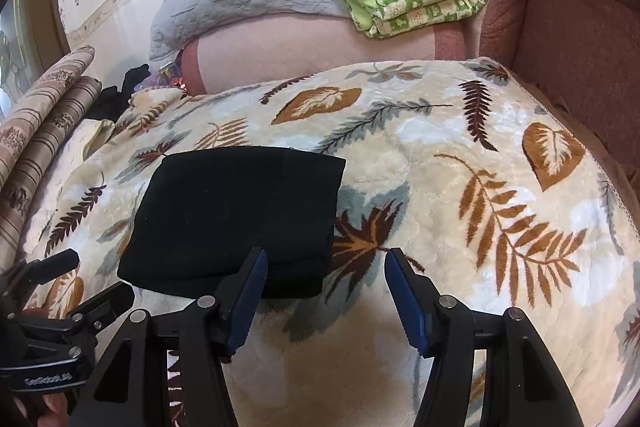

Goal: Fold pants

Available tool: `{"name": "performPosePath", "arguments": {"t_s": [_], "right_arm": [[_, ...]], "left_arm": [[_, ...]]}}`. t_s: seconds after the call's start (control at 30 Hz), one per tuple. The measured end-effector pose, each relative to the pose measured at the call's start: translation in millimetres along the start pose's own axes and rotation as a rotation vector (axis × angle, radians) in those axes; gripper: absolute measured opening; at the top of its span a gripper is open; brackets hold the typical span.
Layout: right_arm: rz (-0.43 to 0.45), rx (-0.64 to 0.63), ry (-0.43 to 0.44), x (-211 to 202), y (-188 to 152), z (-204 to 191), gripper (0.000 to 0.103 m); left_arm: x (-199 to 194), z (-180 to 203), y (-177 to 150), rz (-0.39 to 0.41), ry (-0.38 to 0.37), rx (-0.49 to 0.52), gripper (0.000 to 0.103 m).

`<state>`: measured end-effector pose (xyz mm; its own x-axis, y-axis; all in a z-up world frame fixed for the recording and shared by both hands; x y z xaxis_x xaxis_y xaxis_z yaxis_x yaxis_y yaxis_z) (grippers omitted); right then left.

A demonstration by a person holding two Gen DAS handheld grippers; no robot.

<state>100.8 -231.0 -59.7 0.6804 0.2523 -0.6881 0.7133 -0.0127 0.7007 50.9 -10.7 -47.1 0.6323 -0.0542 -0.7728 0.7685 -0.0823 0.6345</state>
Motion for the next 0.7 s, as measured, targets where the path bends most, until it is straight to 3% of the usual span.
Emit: {"name": "performPosePath", "arguments": {"t_s": [0.1,0.2,0.7], "right_arm": [[0.004,0.002,0.001,-1,0,0,0.059],[0.007,0.008,-0.001,-1,1,2,0.059],[0.003,-0.002,0.005,-1,-1,-1,0.059]], "left_arm": [[1,2,1,0.003,0.025,-0.002,0.102],[4,3,-3,-0.017,-0.014,-0.017,0.102],[14,5,-15,-0.089,0.007,-0.003,0.101]]}}
Point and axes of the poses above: each gripper's, at about its wrist camera, not at the fingertips, and x roughly the way its jaws point, z to its right, y to its top, the point moved 7 cm from there along x, roughly the way its jaws point, and after that the axes turned 1 degree about -z, right-handed, at the moved point
